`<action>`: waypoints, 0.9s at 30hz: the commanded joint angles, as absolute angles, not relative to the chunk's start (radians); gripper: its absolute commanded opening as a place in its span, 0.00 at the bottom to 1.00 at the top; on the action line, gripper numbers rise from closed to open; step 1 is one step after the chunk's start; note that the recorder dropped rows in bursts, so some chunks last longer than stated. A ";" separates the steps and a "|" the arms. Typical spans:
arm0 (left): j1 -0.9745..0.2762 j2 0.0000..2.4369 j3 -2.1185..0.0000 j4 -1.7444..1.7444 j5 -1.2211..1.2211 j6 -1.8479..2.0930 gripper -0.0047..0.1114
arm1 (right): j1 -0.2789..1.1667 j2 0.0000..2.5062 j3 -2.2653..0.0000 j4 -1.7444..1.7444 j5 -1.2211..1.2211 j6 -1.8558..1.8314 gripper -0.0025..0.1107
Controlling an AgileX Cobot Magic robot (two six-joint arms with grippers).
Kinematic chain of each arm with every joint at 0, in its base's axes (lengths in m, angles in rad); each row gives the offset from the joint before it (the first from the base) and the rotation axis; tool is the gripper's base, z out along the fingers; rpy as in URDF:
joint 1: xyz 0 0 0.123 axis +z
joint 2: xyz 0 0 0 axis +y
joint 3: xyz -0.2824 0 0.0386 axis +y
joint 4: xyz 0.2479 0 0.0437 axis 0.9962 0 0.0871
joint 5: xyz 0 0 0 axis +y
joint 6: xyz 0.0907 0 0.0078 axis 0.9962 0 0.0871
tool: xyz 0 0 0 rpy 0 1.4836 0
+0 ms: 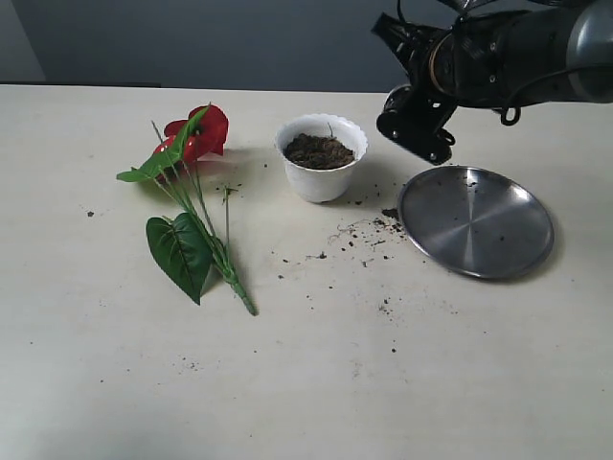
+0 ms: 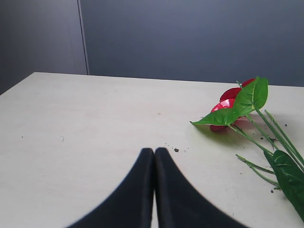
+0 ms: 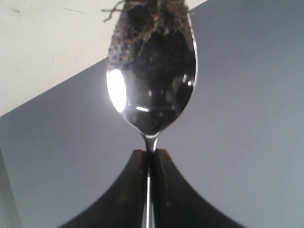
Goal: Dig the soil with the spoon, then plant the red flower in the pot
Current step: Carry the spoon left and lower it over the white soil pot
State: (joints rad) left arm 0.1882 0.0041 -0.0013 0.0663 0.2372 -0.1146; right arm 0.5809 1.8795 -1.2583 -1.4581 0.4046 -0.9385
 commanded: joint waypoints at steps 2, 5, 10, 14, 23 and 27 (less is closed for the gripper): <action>0.189 0.000 0.000 0.067 0.232 -0.121 0.05 | 0.581 1.892 -1.264 -1.643 0.421 -0.797 0.02; 0.189 0.000 0.000 0.067 0.232 -0.121 0.05 | 0.581 1.891 -1.264 -1.707 0.421 -0.735 0.02; 0.189 0.000 0.000 0.067 0.232 -0.121 0.05 | 0.581 1.891 -1.272 -1.744 0.441 -0.702 0.02; 0.189 0.000 0.000 0.067 0.232 -0.121 0.05 | 0.581 1.891 -1.282 -1.744 0.434 -0.705 0.02; 0.189 0.000 0.000 0.067 0.232 -0.121 0.05 | 0.581 1.891 -1.282 -1.744 0.442 -0.870 0.02; 0.189 0.000 0.000 0.067 0.232 -0.121 0.05 | 0.606 1.891 -1.282 -1.744 0.472 -0.907 0.02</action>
